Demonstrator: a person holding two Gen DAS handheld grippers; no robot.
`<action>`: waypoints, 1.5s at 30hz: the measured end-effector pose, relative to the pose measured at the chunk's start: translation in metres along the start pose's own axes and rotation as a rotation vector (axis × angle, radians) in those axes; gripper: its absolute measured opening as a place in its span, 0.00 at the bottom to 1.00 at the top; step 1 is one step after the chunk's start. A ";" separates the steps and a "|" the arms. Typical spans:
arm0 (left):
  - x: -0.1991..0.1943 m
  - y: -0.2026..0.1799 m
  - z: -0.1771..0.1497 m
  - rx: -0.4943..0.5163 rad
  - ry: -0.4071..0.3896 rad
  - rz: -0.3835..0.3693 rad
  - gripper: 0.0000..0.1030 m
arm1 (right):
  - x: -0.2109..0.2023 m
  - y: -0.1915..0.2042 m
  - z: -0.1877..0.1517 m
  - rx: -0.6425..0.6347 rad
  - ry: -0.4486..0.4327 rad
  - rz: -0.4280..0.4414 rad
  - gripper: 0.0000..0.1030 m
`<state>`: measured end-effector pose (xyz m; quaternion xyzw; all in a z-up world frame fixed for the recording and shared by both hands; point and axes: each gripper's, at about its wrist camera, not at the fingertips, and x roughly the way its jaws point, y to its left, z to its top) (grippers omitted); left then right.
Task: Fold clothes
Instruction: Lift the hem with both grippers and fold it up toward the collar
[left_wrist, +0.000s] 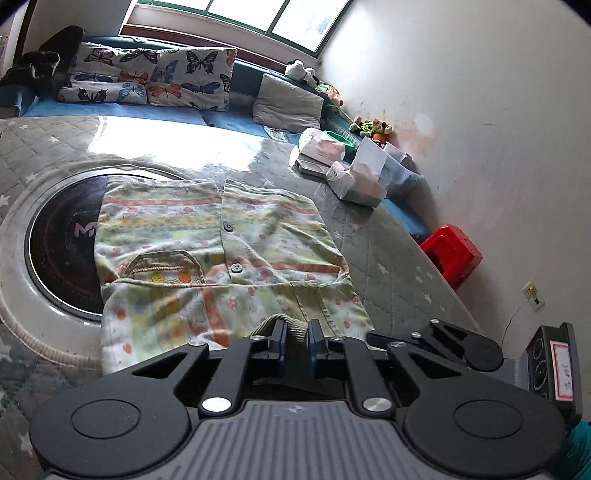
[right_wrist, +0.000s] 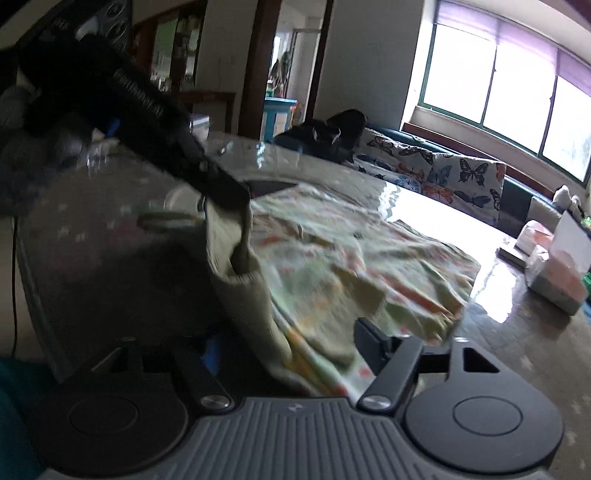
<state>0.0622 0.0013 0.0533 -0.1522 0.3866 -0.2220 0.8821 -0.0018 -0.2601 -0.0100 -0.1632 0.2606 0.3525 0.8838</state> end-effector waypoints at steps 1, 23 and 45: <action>0.001 0.001 0.001 -0.001 0.002 0.001 0.12 | 0.004 -0.002 0.003 0.023 0.001 0.021 0.52; -0.027 0.013 -0.060 0.397 -0.123 0.289 0.66 | 0.017 -0.031 0.044 0.227 -0.036 0.064 0.09; -0.077 -0.020 -0.092 0.612 -0.224 0.268 0.07 | -0.053 -0.013 0.035 0.162 -0.143 0.095 0.05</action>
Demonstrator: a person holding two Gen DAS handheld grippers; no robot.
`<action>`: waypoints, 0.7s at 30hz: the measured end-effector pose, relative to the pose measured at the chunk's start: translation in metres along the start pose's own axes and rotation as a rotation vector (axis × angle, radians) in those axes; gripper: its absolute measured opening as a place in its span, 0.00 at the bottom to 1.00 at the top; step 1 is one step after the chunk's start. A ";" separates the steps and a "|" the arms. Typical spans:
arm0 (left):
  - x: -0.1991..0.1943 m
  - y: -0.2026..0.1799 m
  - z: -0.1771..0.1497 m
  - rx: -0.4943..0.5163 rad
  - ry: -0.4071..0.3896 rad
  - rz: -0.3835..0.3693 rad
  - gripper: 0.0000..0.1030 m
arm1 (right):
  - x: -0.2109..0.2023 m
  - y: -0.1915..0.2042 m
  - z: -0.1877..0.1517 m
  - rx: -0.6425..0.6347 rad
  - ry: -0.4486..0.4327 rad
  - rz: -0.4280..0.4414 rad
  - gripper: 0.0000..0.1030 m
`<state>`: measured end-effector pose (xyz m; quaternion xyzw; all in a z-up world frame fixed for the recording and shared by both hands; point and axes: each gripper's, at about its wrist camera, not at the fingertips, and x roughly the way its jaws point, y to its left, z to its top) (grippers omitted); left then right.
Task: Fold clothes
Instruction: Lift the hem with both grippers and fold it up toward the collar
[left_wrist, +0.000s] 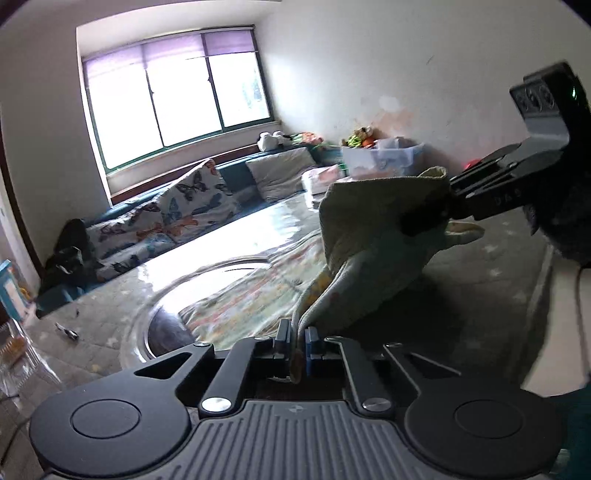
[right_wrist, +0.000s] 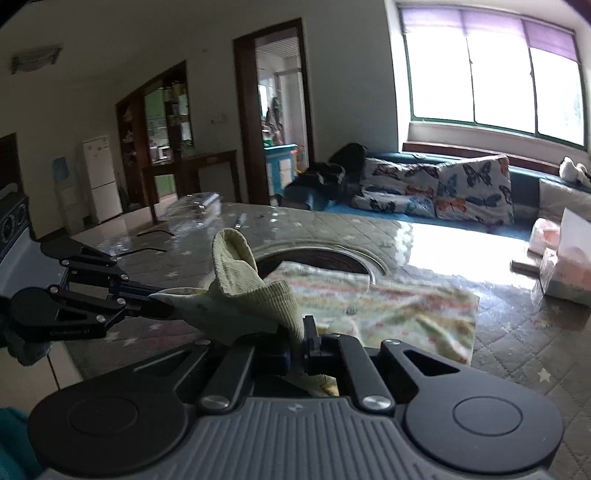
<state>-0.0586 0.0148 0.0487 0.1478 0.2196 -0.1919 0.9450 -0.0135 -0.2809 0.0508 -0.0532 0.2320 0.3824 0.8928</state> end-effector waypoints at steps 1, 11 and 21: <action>-0.008 -0.002 0.001 -0.006 -0.001 -0.011 0.07 | -0.007 0.004 0.000 -0.010 0.001 0.008 0.05; -0.022 0.006 0.012 -0.065 0.001 -0.019 0.07 | -0.014 0.016 0.018 -0.078 -0.003 0.033 0.04; 0.056 0.076 0.034 -0.226 0.070 -0.003 0.07 | 0.072 -0.028 0.076 -0.100 0.054 -0.007 0.04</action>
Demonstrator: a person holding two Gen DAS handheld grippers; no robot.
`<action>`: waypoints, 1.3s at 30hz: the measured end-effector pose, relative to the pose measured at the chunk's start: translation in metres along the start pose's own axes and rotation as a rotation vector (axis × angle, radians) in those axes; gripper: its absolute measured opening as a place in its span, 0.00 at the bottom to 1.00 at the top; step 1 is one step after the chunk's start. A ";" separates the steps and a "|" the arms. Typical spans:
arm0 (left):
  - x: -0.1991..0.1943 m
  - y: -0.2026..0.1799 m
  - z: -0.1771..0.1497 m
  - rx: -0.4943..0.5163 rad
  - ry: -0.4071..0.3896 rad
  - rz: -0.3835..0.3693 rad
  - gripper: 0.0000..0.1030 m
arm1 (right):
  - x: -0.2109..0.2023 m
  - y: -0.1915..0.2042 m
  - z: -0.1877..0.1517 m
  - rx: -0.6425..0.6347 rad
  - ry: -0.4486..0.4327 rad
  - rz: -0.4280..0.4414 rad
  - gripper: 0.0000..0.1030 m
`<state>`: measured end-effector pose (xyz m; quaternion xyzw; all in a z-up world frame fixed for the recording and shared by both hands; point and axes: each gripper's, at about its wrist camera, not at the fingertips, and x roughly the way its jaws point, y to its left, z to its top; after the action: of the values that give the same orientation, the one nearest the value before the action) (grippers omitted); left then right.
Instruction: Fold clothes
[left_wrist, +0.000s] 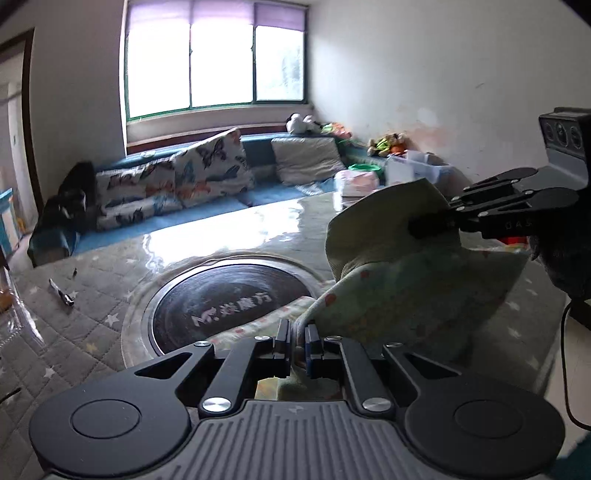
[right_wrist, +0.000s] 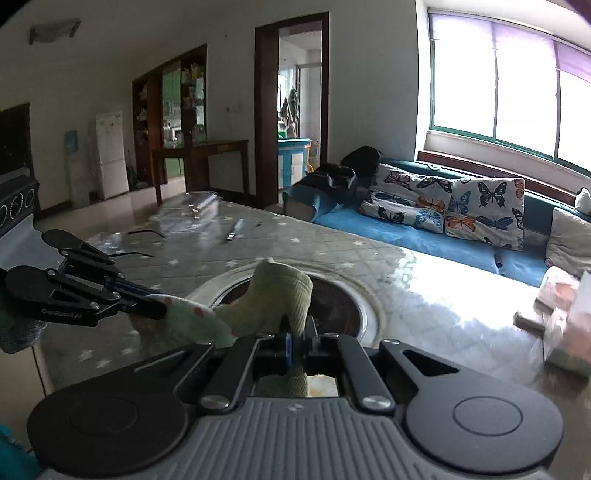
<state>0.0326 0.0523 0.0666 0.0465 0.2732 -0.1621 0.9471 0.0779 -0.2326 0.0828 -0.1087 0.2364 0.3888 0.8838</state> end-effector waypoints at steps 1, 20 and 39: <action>0.010 0.007 0.004 -0.011 0.011 0.003 0.07 | 0.013 -0.005 0.004 0.001 0.018 -0.005 0.04; 0.116 0.069 -0.003 -0.228 0.226 0.013 0.08 | 0.086 -0.087 -0.047 0.176 0.197 -0.141 0.35; 0.130 0.064 0.003 -0.193 0.237 0.063 0.08 | 0.076 -0.103 -0.085 0.282 0.209 -0.188 0.20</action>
<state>0.1591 0.0753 0.0001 -0.0172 0.3958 -0.0989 0.9128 0.1700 -0.2854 -0.0284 -0.0454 0.3680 0.2543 0.8932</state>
